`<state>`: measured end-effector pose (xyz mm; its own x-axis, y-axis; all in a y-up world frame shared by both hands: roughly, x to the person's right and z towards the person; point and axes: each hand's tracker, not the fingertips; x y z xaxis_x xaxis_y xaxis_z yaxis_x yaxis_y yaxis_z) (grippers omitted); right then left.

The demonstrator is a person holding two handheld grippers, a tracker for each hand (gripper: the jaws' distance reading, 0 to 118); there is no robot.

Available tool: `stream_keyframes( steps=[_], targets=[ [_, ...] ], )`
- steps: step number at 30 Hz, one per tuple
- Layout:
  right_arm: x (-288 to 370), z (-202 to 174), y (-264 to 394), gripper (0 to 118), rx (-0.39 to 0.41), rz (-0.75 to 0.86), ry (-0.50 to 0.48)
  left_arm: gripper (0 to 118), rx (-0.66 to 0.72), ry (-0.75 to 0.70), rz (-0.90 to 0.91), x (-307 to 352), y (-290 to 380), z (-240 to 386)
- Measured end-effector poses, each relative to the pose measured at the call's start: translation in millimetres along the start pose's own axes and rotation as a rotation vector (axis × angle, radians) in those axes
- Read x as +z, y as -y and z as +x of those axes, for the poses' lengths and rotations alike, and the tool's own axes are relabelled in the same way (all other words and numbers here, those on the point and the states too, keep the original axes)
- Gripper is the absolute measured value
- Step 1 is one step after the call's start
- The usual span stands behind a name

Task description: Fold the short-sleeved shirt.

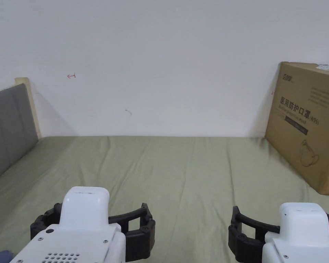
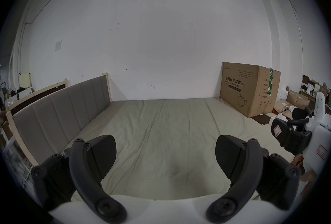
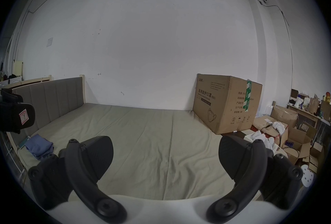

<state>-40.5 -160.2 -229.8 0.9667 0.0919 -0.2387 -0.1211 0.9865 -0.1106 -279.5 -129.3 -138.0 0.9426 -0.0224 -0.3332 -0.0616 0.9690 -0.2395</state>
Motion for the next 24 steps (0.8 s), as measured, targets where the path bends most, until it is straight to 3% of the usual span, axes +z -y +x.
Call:
stream_keyframes(
  steps=[24],
  targets=[
    [-1.1,0.5,-0.3,117,0.001,-0.008,-0.003,113,0.045,0.009,-0.025,-2.4,-3.3,-1.7]
  ],
)
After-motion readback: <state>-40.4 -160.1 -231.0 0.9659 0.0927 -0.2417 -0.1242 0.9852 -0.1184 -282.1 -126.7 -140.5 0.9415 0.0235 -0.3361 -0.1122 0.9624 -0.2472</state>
